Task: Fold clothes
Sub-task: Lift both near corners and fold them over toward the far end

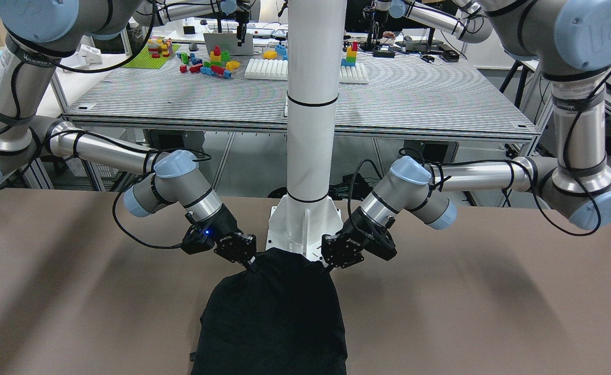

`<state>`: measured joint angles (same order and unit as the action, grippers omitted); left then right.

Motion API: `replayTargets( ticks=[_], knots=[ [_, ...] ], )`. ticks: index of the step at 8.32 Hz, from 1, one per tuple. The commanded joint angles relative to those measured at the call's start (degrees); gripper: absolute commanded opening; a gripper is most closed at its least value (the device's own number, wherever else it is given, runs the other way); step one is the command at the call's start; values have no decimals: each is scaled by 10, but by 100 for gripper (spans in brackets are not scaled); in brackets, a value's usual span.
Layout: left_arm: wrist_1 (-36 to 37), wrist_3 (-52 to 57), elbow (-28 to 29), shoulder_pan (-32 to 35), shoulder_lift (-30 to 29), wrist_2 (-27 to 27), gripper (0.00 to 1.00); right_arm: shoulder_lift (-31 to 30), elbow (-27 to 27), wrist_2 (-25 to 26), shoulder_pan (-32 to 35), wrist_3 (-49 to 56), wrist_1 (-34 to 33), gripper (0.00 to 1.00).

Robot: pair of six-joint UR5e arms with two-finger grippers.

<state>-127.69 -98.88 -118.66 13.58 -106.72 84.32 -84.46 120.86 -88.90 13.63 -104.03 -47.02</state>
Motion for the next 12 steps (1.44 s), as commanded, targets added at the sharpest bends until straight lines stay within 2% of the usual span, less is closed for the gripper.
replayTargets(
  ticks=[1, 3, 6, 7, 8, 9, 12],
  knots=[
    [5, 3, -19, 3, 16, 1, 0, 6, 9, -24, 36, 7, -1, 0],
    [7, 7, 13, 50, -22, 13, 0, 34, -18, -97, 116, 8, -18, 0],
    [10, 6, 153, 145, -151, 78, 0, 67, -64, -97, 173, 71, -37, 0],
    [9, 6, 190, 179, -175, 110, 0, 81, -78, -97, 188, 95, -49, 0],
    [6, 10, 199, 208, -177, 146, 0, 102, -97, -97, 200, 98, -55, 0],
    [6, 17, 202, 224, -177, 159, 0, 132, -130, -94, 202, 99, -56, 0],
    [2, 17, 214, 231, -178, 158, 0, 179, -215, -89, 230, 119, -54, 0]
  ],
)
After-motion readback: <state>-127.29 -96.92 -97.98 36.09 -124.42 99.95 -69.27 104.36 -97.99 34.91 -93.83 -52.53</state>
